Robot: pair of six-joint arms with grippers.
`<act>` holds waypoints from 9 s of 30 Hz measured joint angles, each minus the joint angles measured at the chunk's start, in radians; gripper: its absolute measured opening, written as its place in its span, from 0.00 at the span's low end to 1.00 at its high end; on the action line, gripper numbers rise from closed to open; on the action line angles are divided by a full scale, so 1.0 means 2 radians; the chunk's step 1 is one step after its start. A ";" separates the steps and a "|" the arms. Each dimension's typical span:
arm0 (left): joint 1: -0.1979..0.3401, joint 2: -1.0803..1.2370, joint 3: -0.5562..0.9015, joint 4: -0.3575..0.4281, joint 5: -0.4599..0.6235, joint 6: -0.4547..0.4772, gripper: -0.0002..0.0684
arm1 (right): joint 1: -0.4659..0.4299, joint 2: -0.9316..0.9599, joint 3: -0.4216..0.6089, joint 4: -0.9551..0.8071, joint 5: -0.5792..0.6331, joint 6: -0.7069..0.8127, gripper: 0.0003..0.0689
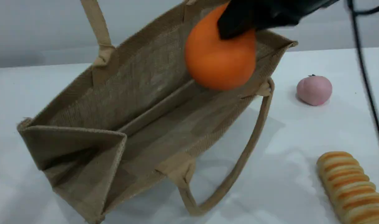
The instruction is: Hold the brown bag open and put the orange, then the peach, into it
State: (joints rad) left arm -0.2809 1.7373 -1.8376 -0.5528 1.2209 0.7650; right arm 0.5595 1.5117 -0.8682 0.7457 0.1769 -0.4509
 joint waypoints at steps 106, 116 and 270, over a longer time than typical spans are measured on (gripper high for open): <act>0.000 0.000 0.000 0.000 0.000 -0.032 0.13 | -0.300 0.259 -0.220 -0.285 0.165 0.121 0.03; 0.000 0.000 0.000 0.001 0.000 -0.030 0.13 | -0.293 0.083 -0.139 -0.218 0.221 0.093 0.03; -0.070 -0.166 0.171 0.109 -0.003 -0.181 0.64 | -0.056 -0.756 0.180 -0.423 0.443 0.297 0.64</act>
State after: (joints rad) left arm -0.4210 1.4057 -1.4966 -0.3357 1.2143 0.4027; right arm 0.4481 0.0000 -0.5076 -0.1003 1.0622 0.1424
